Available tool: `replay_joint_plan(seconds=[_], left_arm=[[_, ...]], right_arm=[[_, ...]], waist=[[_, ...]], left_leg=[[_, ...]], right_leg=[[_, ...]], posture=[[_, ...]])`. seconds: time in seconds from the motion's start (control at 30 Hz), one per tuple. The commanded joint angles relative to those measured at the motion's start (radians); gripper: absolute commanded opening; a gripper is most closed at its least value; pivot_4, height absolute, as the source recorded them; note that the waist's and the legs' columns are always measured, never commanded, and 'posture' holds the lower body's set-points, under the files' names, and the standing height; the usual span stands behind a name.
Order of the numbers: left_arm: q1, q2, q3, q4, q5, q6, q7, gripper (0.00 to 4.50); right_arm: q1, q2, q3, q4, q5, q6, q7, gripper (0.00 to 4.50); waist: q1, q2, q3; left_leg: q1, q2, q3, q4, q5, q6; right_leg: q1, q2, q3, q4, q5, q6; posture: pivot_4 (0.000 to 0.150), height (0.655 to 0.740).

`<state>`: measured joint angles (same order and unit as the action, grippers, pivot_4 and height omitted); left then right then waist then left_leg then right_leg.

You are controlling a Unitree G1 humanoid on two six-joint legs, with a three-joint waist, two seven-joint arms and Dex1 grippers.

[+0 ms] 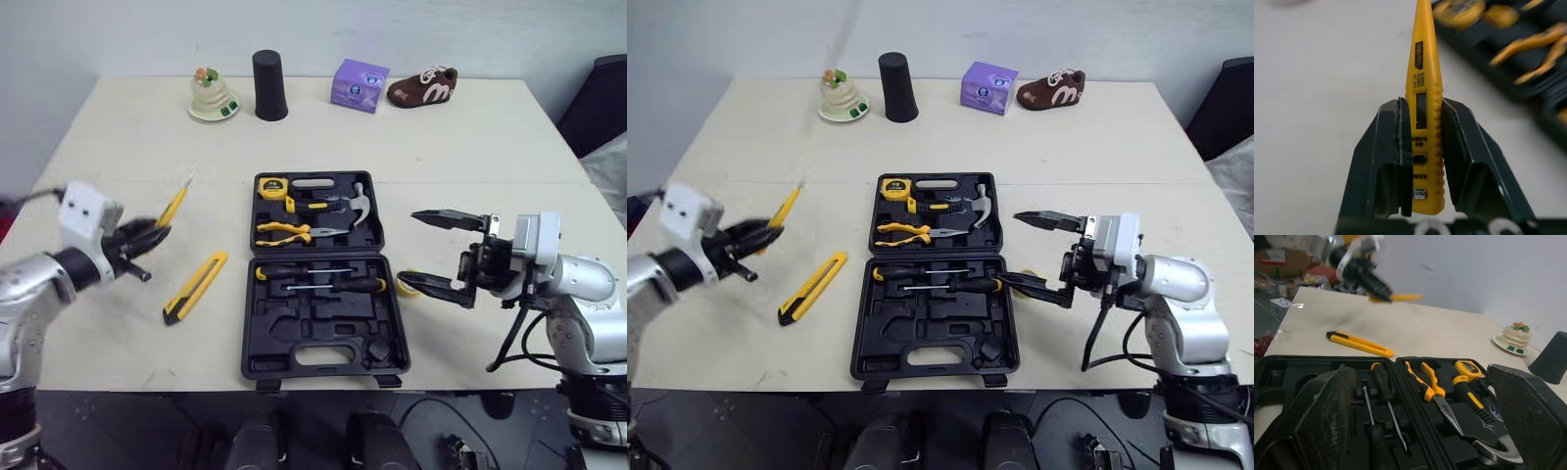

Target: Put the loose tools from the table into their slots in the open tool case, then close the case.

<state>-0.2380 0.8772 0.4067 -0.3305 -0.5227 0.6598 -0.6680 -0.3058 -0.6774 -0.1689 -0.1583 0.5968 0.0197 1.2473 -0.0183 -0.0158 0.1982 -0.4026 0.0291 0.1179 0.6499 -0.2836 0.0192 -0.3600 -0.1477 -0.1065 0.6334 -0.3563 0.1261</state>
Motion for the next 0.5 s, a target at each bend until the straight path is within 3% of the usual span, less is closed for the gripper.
replay_joint_plan(seconds=[0.03, 0.17, 0.37, 0.5], left_arm=[[-0.042, 0.044, -0.117, -0.134, -0.118, -0.03, -0.227, 0.5], [-0.113, 0.081, -0.307, -0.171, -0.079, -0.045, -0.349, 0.5], [-0.228, 0.079, -0.522, -0.158, 0.009, 0.026, -0.366, 0.5], [-0.392, 0.066, -0.76, -0.101, 0.202, 0.131, -0.331, 0.5]], right_arm=[[0.082, -0.061, -0.074, -0.045, 0.035, 0.004, 0.045, 4.5], [0.147, -0.094, -0.089, -0.062, 0.038, 0.015, 0.053, 4.5], [0.191, -0.105, -0.098, -0.087, 0.038, 0.032, 0.033, 4.5], [0.217, -0.1, -0.101, -0.104, 0.032, 0.031, 0.013, 4.5]], waist=[[0.009, 0.0, 0.0], [0.018, 0.0, 0.0], [0.017, 0.0, 0.0], [0.027, 0.0, 0.0]], left_leg=[[0.0, 0.0, 0.0, 0.0, 0.0, 0.0], [0.0, 0.001, 0.0, 0.0, 0.0, 0.0], [0.0, 0.002, 0.001, 0.0, 0.002, 0.0], [-0.001, 0.002, 0.0, 0.002, 0.002, 0.001]], right_leg=[[0.0, 0.0, 0.0, -0.001, 0.0, 0.0], [0.0, 0.002, 0.0, -0.002, 0.0, 0.0], [0.0, 0.005, 0.001, -0.005, 0.0, 0.0], [0.0, 0.007, 0.001, -0.004, 0.0, 0.0]], posture=[[0.15, 0.734], [0.15, 0.734], [0.15, 0.734], [0.15, 0.734]])
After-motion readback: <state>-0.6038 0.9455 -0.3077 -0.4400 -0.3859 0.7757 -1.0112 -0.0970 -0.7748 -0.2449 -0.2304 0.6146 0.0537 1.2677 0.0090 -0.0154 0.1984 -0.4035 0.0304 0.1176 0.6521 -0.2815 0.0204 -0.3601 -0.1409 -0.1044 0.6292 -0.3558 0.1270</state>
